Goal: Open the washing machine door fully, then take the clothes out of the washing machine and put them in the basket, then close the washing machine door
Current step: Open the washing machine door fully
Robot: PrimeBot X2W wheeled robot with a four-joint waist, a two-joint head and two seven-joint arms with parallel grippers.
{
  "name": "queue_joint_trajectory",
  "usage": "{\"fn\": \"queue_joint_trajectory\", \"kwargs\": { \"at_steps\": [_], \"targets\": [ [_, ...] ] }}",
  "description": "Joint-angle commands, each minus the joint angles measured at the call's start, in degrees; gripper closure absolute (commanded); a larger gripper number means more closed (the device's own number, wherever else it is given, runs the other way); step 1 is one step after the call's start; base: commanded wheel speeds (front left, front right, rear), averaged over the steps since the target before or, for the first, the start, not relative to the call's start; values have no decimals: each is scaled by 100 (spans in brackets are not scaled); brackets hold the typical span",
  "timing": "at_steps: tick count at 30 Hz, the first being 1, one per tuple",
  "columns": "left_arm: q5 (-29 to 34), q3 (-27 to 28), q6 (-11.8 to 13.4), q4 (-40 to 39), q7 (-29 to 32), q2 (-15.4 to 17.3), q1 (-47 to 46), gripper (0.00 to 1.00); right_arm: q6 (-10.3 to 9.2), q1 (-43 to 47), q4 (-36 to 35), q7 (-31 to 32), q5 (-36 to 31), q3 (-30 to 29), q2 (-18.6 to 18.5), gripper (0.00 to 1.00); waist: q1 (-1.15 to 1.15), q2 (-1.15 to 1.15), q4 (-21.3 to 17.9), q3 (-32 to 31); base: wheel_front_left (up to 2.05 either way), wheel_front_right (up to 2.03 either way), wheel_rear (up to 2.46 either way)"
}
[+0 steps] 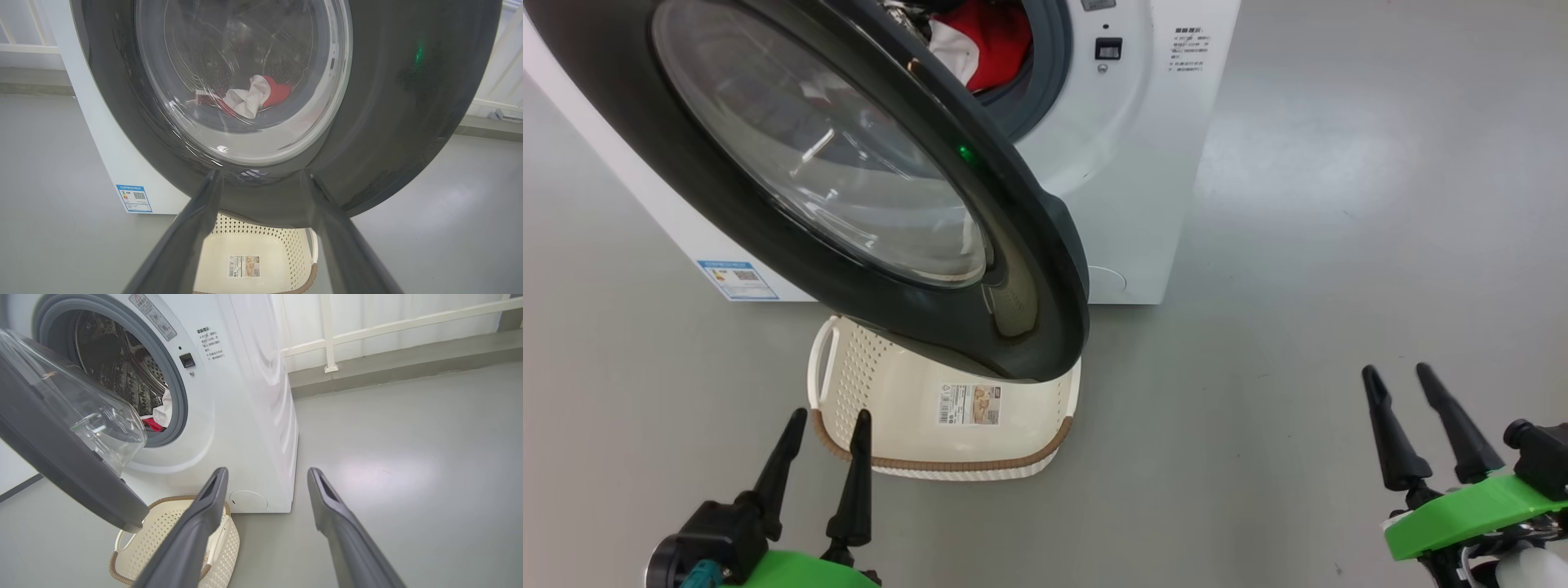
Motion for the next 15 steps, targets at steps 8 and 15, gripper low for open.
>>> {"fn": "queue_joint_trajectory", "kwargs": {
  "at_steps": [8, 15],
  "targets": [
    [71, 194, -37, -143, -70, 58, -53, 0, 43, 260, -821, -53, -973, -727, 451, 0, 0, 0, 40, 38, 0, 0, 0],
    [65, 170, -32, -143, -70, 58, -63, 0, 43, 391, -822, -53, -1222, -890, 618, 0, 0, 0, 69, 60, 0, 0, 0]
  ]
}}
